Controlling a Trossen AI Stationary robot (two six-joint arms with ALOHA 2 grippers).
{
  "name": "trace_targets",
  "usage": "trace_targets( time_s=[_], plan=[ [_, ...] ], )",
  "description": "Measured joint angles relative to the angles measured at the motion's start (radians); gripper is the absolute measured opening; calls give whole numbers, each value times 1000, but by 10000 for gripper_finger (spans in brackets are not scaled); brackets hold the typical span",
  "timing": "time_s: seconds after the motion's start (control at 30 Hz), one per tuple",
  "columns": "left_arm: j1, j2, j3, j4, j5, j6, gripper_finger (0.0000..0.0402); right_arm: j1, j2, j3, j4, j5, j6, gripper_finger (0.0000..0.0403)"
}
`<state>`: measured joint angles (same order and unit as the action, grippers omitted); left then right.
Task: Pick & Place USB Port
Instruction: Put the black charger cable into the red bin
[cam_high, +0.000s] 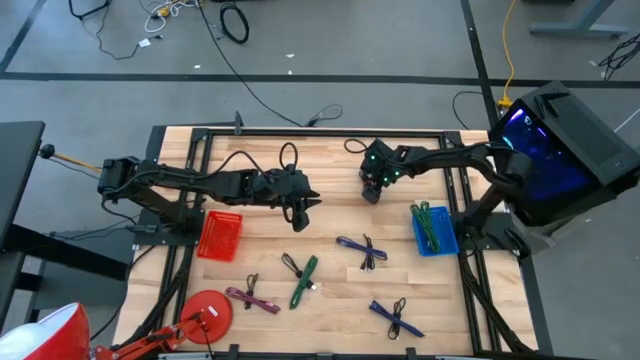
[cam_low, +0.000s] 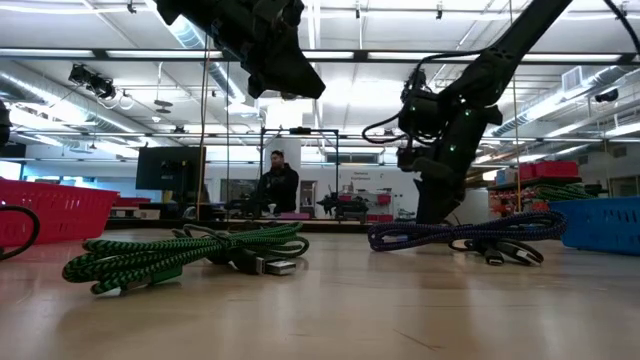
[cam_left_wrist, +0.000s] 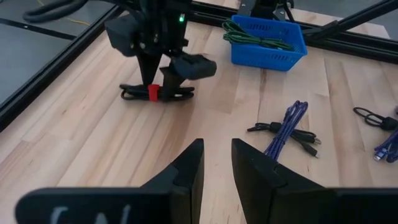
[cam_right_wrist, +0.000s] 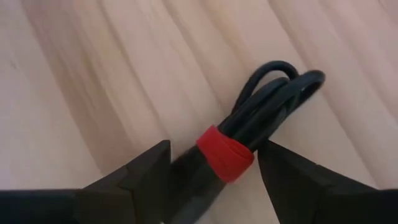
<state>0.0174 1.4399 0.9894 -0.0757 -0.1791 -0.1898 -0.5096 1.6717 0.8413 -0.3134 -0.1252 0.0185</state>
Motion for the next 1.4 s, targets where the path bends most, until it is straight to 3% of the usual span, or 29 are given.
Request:
trace_targets(
  time_s=[0.13,0.2,0.27,0.37,0.4,0.63,0.93,1.13,1.27,1.4],
  plan=[
    [0,0,0,0,0,-2,85,4,17,1,29,37,25,233],
    [0,0,0,0,0,-2,85,3,21,1,25,65,28,208],
    [0,0,0,0,0,-2,85,2,21,1,20,67,25,156],
    [0,0,0,0,0,-2,85,2,16,1,21,66,15,46],
    [0,0,0,0,-1,-2,85,2,16,1,25,66,7,34],
    [6,0,0,11,-8,-1,85,18,-58,13,86,-50,36,34],
    [26,0,0,201,14,80,85,145,-386,71,257,-158,41,34],
    [41,0,0,470,53,109,85,245,-537,70,290,-90,14,34],
    [48,0,0,616,59,131,85,312,-572,70,385,-95,-1,34],
    [54,3,0,731,145,131,85,366,-559,70,454,-82,-27,34]
  ],
)
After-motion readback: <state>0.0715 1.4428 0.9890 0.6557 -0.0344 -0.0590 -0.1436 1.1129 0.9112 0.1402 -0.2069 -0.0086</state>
